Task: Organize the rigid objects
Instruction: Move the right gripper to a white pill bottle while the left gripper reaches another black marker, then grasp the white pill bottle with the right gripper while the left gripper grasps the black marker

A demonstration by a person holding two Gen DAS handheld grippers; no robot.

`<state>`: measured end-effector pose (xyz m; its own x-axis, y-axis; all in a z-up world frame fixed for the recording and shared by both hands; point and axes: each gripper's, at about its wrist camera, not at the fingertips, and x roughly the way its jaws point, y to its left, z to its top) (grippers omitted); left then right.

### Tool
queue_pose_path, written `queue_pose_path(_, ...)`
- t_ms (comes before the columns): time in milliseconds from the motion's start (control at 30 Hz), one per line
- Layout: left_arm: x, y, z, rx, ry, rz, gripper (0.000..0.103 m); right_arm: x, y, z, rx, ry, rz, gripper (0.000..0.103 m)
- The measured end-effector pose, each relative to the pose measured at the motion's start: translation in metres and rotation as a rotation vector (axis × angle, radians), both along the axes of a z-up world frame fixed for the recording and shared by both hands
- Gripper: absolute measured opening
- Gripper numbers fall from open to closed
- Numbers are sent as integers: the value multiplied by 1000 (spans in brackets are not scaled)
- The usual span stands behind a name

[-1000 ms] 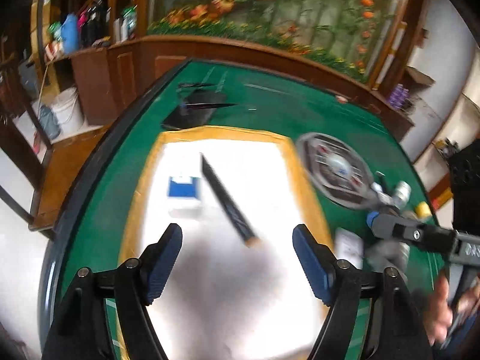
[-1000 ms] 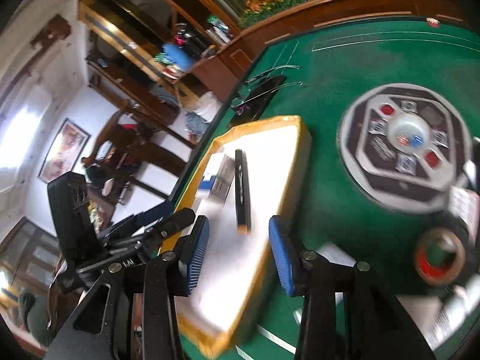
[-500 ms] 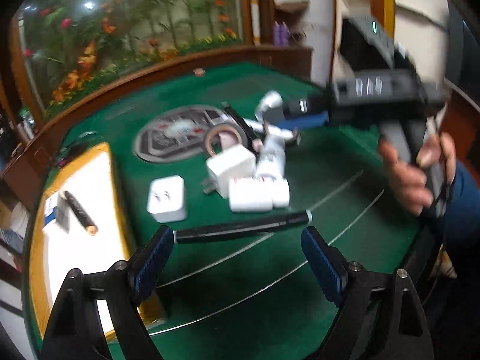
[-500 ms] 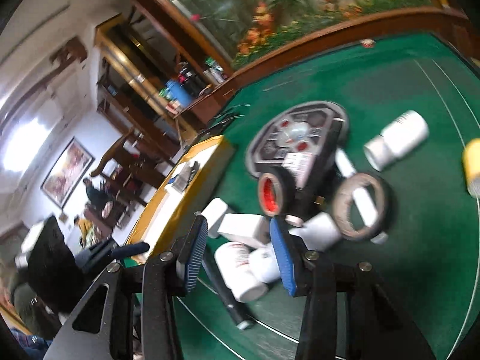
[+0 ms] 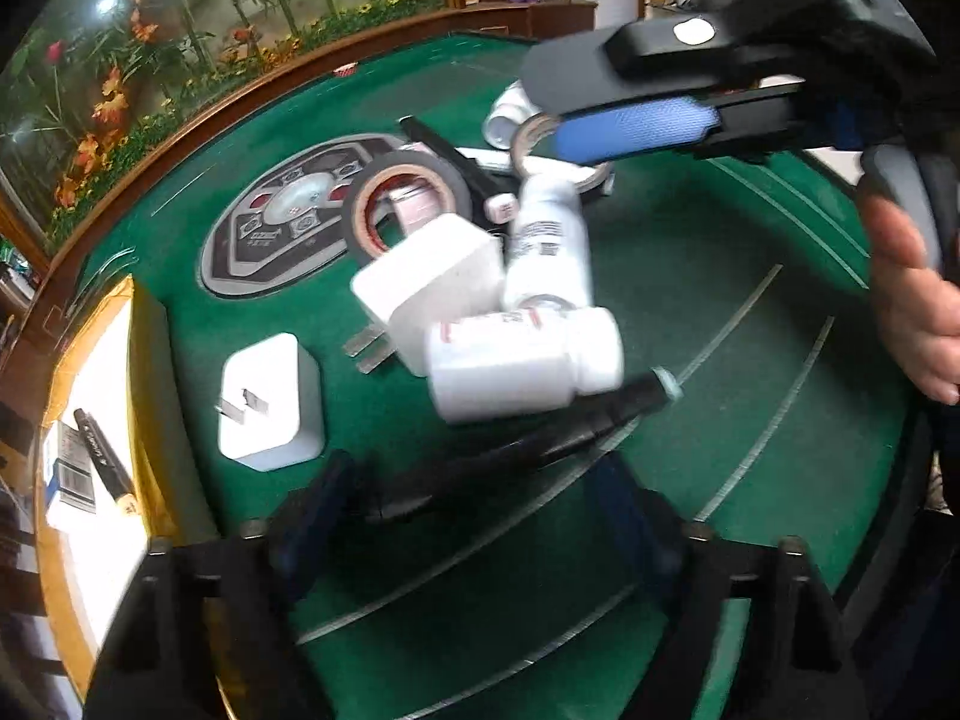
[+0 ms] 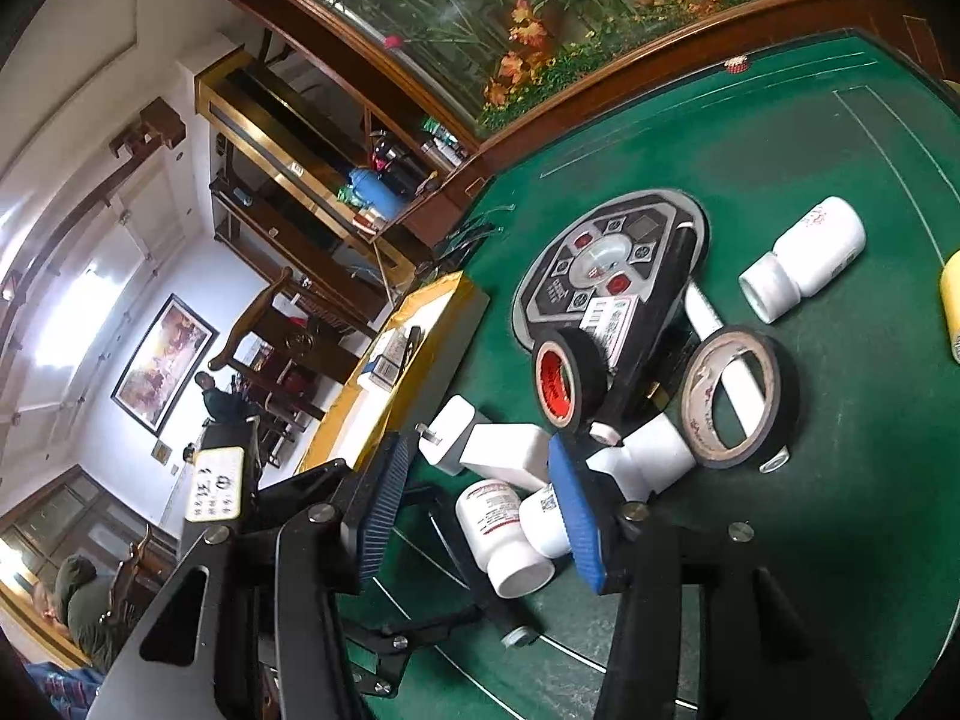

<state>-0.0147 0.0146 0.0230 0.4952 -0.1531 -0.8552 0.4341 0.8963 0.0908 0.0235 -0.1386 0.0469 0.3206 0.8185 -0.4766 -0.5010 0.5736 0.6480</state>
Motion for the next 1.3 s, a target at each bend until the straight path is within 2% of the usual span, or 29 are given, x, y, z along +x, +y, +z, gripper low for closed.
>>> queue_pose_path(33,-3,1,0,-36,16,-4,50,-1,2,-1,-6,2,6,48)
queue_pose_path(100,-14,-1,1,-75,28,13,46,-1,6,-3,-20,5,18,48)
queue_pose_path(167,-23,-1,1,-99,38,37,46,-3,10,-4,-38,-2,30,48)
queue_pose_path(400,-61,-11,3,-102,38,43,46,-16,33,-5,-137,-69,112,48)
queue_pose_path(567,-68,-8,4,-102,32,64,46,-39,65,-8,-320,-198,190,45)
queue_pose_path(700,-66,-7,3,-102,27,65,46,-47,86,-12,-510,-293,215,44)
queue_pose_path(833,-66,-7,2,-97,23,70,46,-41,104,-16,-631,-334,284,43)
queue_pose_path(900,-64,-7,2,-99,21,72,47,-40,112,-21,-679,-349,307,37)
queue_pose_path(1000,-64,-6,2,-102,23,75,48,-39,108,-21,-641,-334,308,36)
queue_pose_path(1100,-59,-8,0,-102,20,83,59,-36,101,-19,-580,-305,289,36)
queue_pose_path(1167,-57,-10,-1,-103,10,86,59,-32,98,-18,-540,-281,274,36)
queue_pose_path(1200,-56,-10,0,-107,9,85,55,-30,95,-17,-514,-266,265,35)
queue_pose_path(1300,-59,-11,1,-120,5,87,32,-21,88,-15,-448,-216,244,35)
